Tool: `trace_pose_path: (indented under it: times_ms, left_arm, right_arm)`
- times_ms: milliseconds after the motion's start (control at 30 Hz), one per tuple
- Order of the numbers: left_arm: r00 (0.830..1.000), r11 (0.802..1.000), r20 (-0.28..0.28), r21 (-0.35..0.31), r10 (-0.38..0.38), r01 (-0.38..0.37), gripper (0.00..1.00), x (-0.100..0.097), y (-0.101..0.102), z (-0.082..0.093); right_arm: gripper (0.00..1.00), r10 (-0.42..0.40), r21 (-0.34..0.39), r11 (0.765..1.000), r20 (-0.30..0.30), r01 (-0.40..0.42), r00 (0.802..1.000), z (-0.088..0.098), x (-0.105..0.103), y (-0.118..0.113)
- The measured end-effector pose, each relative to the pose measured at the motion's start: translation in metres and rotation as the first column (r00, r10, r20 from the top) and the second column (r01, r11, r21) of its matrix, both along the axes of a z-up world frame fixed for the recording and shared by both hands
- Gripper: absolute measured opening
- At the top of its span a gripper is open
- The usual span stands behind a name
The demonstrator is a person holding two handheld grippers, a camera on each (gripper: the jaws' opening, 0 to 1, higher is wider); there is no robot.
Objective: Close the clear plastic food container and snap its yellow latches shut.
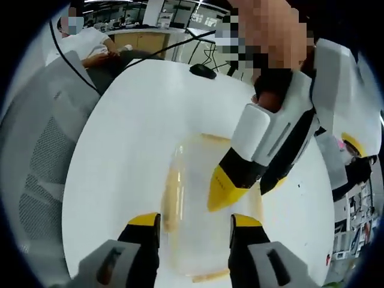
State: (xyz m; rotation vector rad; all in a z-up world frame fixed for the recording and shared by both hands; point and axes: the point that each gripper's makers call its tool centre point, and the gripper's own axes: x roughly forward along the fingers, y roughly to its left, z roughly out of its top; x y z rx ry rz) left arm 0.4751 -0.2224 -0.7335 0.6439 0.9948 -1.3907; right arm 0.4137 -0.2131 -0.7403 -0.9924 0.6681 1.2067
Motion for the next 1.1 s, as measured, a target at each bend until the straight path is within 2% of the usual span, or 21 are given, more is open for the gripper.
trace_pose_path:
  times_ms: [67, 200, 400, 600, 867, 1100]
  left_arm:
    - [1.0, 1.0, -0.009, 0.0, -0.013, 0.013, 0.5, 0.0005, -0.0008, -0.0009]
    - [0.999, 0.999, -0.03, 0.018, -0.04, 0.04, 0.5, 0.0006, -0.003, -0.0021]
    - [0.996, 0.998, -0.071, 0.018, -0.051, 0.052, 0.5, -0.0004, -0.0025, -0.0036]
    - [0.995, 0.998, -0.079, 0.014, -0.055, 0.056, 0.5, -0.0013, -0.0026, -0.0039]
    - [0.995, 0.998, -0.082, 0.024, -0.061, 0.063, 0.49, -0.0015, -0.0028, -0.005]
    - [0.993, 0.997, -0.091, 0.036, -0.071, 0.074, 0.47, -0.0016, -0.0032, -0.0066]
  right_arm:
    - [0.39, 0.009, 0.008, 1.0, -0.01, -0.009, 1.0, 0.002, -0.0012, 0.0028]
    - [0.39, 0.025, -0.014, 1.0, 0.007, -0.025, 1.0, 0.0004, -0.0016, 0.003]
    - [0.4, 0.016, 0.013, 1.0, 0.03, -0.016, 0.999, -0.0007, -0.0012, 0.0035]
    - [0.41, 0.021, 0.015, 1.0, 0.056, -0.022, 0.998, -0.0023, 0.0003, 0.0045]
    - [0.4, 0.018, 0.026, 0.999, 0.048, -0.019, 0.999, -0.0026, 0.0009, 0.0048]
    - [0.39, 0.002, -0.029, 1.0, 0.073, 0.0, 0.997, -0.0058, 0.0014, 0.006]
